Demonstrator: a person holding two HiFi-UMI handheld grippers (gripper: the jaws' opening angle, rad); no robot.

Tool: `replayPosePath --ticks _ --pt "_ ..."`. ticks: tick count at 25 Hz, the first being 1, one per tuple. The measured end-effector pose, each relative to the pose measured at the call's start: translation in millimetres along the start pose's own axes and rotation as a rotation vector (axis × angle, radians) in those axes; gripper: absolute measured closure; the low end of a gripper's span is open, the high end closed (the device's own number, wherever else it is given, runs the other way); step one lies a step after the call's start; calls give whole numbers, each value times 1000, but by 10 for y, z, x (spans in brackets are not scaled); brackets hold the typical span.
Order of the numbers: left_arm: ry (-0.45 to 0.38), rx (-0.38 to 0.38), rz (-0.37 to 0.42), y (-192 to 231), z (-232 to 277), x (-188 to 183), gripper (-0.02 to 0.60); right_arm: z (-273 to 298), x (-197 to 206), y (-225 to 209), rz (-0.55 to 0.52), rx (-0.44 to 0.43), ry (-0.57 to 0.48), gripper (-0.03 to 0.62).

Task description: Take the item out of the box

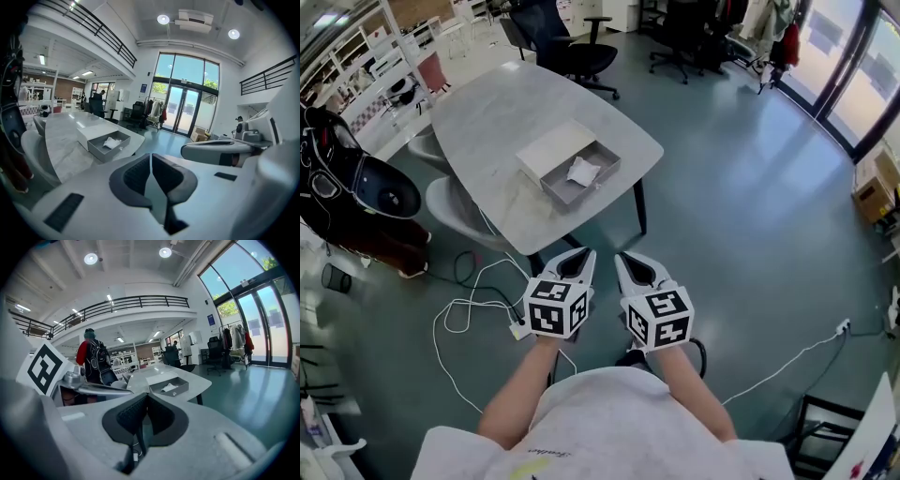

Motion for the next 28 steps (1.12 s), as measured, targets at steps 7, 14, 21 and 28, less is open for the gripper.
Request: replayPosePath --ticks 7,14,21,28 --pt "23 -63 -22 -93 494 -233 560 139 -298 -494 -7 -71 31 589" --pt "25 -146 -39 -157 862 -404 560 204 -552 -939 -19 -135 41 589" --pt "28 -209 -50 -189 1001 -480 560 283 -666 -1104 -19 -200 54 589" --pt "36 -255 -74 -94 1070 -513 560 412 -739 -1186 -21 -235 79 589"
Point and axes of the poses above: the fingertips, and each gripper's own axes: z forward along the fingers, y to its left, x out of its underside, the point moved 4 cm from there along -z, backward along the fingers, and after that the axes turned 13 degrees about z, right-handed, at the moved point
